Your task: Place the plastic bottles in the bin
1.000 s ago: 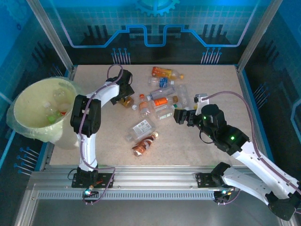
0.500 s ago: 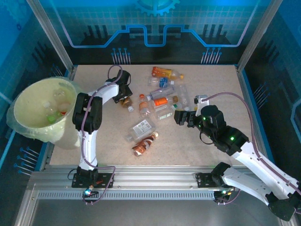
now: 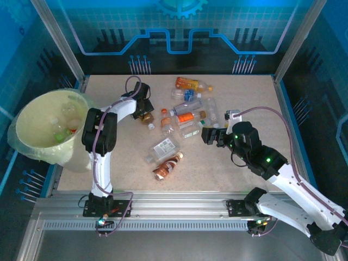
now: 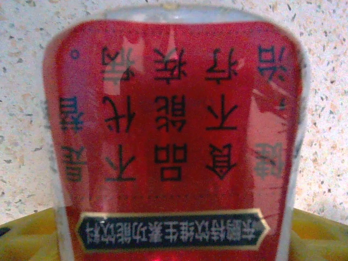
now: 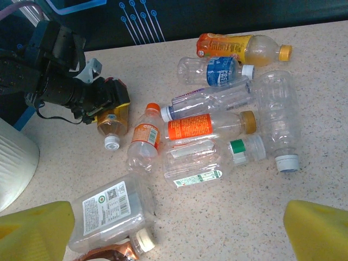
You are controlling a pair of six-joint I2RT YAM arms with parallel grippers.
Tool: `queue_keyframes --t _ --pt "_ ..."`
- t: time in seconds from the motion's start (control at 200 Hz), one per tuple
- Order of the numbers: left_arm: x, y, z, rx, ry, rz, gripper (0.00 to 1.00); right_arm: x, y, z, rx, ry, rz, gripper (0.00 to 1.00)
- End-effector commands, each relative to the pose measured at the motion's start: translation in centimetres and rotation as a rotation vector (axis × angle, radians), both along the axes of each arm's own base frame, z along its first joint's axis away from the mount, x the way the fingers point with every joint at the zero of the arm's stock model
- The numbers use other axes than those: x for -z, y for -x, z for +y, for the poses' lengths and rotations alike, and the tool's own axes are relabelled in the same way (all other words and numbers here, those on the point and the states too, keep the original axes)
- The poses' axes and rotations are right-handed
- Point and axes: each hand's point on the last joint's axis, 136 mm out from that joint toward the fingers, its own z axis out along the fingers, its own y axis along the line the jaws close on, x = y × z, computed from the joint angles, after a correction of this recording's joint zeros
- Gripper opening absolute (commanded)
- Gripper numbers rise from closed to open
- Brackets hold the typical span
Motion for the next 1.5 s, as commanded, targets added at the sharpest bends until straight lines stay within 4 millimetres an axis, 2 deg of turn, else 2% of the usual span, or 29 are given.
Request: queue_keyframes --t 0.0,0.26,0.405,0.62,0.9,0.91,0.935,1.216,1.366,1.496 --pt "-1.1 0.5 -0.4 0.041 0.021 -0.02 0.49 0.1 -0.2 -0.6 0.032 -0.007 -0.003 1.0" --pt "-3.1 0.8 -0.5 0.064 0.032 -0.08 0.45 0.3 -0.4 -0.1 0.016 -0.009 0.001 1.0" --pt "-5.1 1.1 -0.9 0.077 0.059 -0.132 0.43 -0.3 0.0 1.7 -0.093 -0.029 -0.022 1.0" --pt "-8.9 1.7 -1.6 0.113 0.114 -0.227 0.43 -1.0 0.2 3.9 -0.206 -0.043 -0.025 1.0" --pt "-15.1 3.1 -2.6 0.196 0.165 -0.353 0.42 -1.0 -0.2 6.0 -0.279 -0.058 -0.021 1.0" --pt "-15.3 3.2 -2.7 0.199 0.167 -0.359 0.42 -1.9 -0.2 6.1 -0.281 -0.069 -0.038 1.0" --pt "-15.9 3.4 -2.8 0.208 0.174 -0.371 0.42 -2.3 -0.3 6.4 -0.288 -0.076 -0.047 1.0" --pt "-22.9 7.3 -4.3 0.375 0.232 -0.542 0.41 -3.7 -0.3 8.8 -0.378 -0.103 -0.065 1.0" --pt "-27.3 10.0 -3.0 0.385 0.252 -0.603 0.41 -3.7 -0.6 9.3 -0.38 -0.102 -0.068 1.0" --pt "-31.2 12.5 -1.0 0.365 0.236 -0.643 0.4 -3.6 -1.1 9.1 -0.346 -0.094 -0.076 1.0"
